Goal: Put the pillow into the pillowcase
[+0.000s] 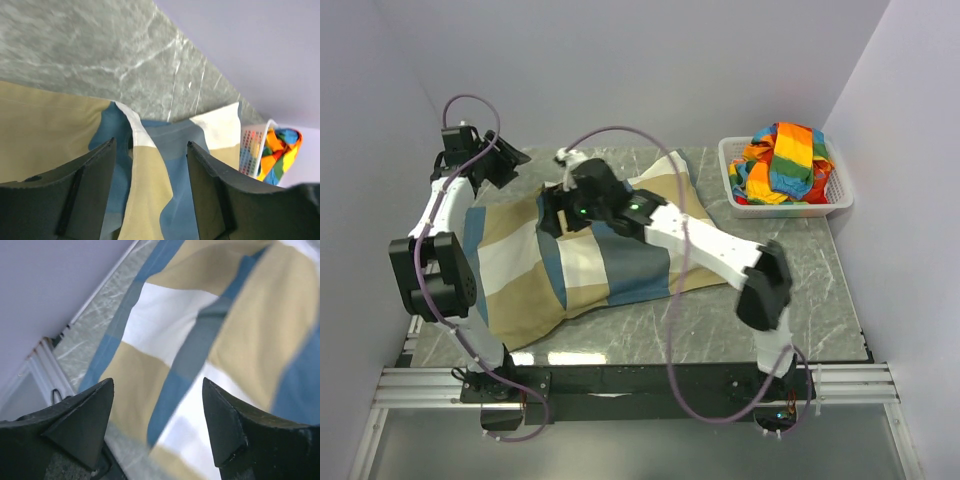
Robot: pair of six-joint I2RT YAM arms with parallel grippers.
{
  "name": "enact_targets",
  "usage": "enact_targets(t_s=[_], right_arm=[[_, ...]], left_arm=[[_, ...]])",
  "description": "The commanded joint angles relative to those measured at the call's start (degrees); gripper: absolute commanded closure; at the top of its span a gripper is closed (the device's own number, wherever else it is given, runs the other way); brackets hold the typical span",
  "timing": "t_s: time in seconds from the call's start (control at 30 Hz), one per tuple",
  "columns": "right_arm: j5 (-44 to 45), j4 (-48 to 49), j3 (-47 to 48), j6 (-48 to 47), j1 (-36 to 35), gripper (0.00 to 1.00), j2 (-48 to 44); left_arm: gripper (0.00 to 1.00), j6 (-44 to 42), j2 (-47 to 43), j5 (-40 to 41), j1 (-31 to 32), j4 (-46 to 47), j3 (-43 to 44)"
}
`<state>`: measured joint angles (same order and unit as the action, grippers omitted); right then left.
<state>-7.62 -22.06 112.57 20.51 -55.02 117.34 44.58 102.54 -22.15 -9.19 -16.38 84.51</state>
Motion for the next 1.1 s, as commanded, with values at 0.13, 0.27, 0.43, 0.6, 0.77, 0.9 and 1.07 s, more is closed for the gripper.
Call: enact_targets(t_s=[0.13,0.27,0.43,0.6,0.77,0.9,1.07], right_arm=[[13.58,9.75,-33.49,9.01,-3.67,0.27,-25.3],[16.06,14.58,-48.13,11.39,-8.34,0.29,-30.85],[17.45,21.98,-58.6,11.66,-13.17,0.36,-31.65],[26.94,25.92,-59.05,8.58,-16.43,0.36,-26.64],[30.81,28.3,-57.65,5.94,-16.78,0.35,-20.24],[33.19,26.9,-54.13,4.62,-16.78,0.35,-15.22],[37.84,27.16,-52.2,3.22,-16.78,0.35,-12.67]], left_arm=[[0.42,-0.28,-1.3,4.22,1.62,-0.05,-0.66],[0.42,-1.16,0.46,6.16,3.3,0.03,-0.92],[0.42,-1.86,3.18,6.42,4.18,0.47,0.83],[0.42,-3.36,6.52,8.79,6.11,-1.64,4.43],[0.44,-3.71,8.28,10.64,6.64,-2.16,6.01],[0.49,-3.8,9.69,10.99,6.64,-3.04,7.33],[0.49,-3.8,9.52,11.25,6.64,-2.78,6.98]])
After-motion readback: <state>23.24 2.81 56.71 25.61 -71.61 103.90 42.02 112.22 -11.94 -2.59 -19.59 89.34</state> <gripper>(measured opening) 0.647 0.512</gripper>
